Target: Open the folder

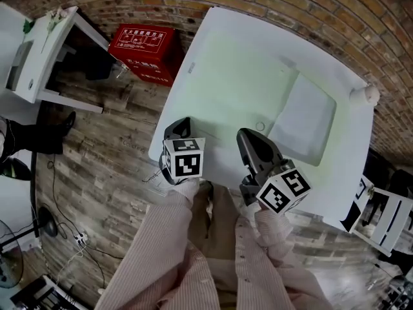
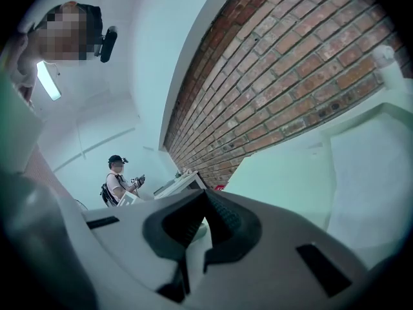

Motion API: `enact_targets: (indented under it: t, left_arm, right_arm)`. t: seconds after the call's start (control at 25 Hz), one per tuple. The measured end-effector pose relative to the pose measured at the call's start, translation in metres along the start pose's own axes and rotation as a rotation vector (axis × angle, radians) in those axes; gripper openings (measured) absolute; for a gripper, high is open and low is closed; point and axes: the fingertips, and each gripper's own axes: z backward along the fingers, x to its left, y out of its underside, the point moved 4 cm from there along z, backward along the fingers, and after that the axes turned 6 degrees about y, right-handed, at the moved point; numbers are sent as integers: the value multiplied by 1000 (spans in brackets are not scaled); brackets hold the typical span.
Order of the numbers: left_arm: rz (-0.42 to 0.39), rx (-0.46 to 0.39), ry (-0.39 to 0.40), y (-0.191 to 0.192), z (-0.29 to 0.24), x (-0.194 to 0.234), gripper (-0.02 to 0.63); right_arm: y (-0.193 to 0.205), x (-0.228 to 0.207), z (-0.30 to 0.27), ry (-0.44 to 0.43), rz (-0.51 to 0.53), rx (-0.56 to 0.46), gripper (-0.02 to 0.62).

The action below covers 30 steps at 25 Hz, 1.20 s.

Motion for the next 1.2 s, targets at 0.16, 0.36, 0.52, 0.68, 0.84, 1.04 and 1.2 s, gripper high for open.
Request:
enact_targets:
  t: [0.16,0.36,0.52,0.68,0.84,1.04,1.2]
  left_arm:
    - [11,41,103,5,5,0,-6]
    - [41,15,198,-6,16,4,-6]
    - [18,3,228,-18,26,0,-6]
    - [22,-18,251,-25,34,-9,-6]
    - [20,-75,302,-37,39,-19,-6]
    - [2,-156,358,-48,48,-31,-6]
    - [-22,-248,391,-60,58,-38,-6]
  right_arm:
    - [-9,-2,11,12,7,-13,5]
    - [-21,-10,19,37,13,-34,5]
    - [-34,-14,28,59,22,-63,5]
    - [-43,-14,37,72,27,-80,5]
    - [-51,-14,41,86,28,-94,5]
    - [-58,-13,46,105,52,-115,5]
    - [-65,-15,49,124,69,-132,5]
